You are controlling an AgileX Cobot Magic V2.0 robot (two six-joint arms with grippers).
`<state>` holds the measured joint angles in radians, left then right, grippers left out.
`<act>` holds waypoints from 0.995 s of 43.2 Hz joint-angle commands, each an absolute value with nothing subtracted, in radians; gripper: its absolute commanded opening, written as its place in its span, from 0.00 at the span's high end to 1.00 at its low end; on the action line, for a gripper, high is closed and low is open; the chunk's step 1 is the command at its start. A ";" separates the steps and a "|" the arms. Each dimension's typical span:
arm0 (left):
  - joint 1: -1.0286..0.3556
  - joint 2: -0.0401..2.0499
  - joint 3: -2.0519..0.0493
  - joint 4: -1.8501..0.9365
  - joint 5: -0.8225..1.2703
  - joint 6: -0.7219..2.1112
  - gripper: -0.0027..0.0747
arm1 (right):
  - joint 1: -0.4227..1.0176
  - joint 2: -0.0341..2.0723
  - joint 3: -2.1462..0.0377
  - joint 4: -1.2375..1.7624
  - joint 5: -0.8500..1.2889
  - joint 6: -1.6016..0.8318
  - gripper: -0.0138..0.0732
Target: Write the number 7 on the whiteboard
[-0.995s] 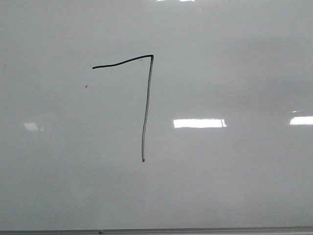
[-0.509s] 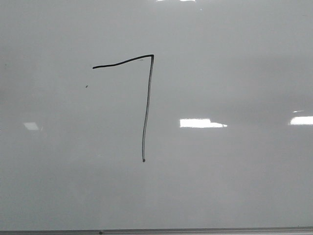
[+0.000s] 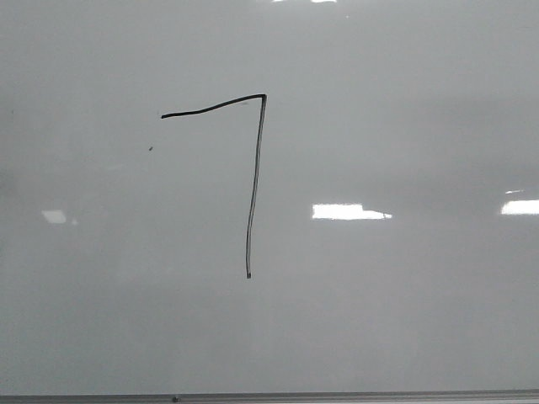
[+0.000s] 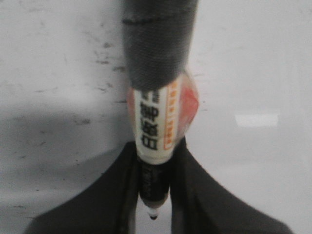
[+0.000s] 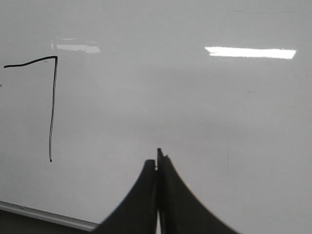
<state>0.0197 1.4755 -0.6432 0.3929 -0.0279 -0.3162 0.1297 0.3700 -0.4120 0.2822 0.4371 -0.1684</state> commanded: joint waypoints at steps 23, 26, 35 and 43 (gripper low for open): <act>0.020 1.278 -0.669 0.391 0.049 -0.323 0.45 | 0.123 0.373 -0.436 0.288 0.352 -0.170 0.92; 0.020 1.209 -0.666 0.391 0.087 -0.323 0.45 | 0.123 0.373 -0.436 0.288 0.352 -0.170 0.92; 0.020 0.942 -0.601 0.391 0.099 -0.323 0.55 | 0.123 0.373 -0.436 0.288 0.353 -0.170 0.92; 0.020 0.704 -0.490 0.391 0.099 -0.323 0.86 | 0.123 0.373 -0.436 0.288 0.353 -0.170 0.92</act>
<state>0.0197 0.7985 -0.5059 0.3948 0.1502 -0.3162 0.1297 0.3700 -0.4120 0.2822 0.4356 -0.1684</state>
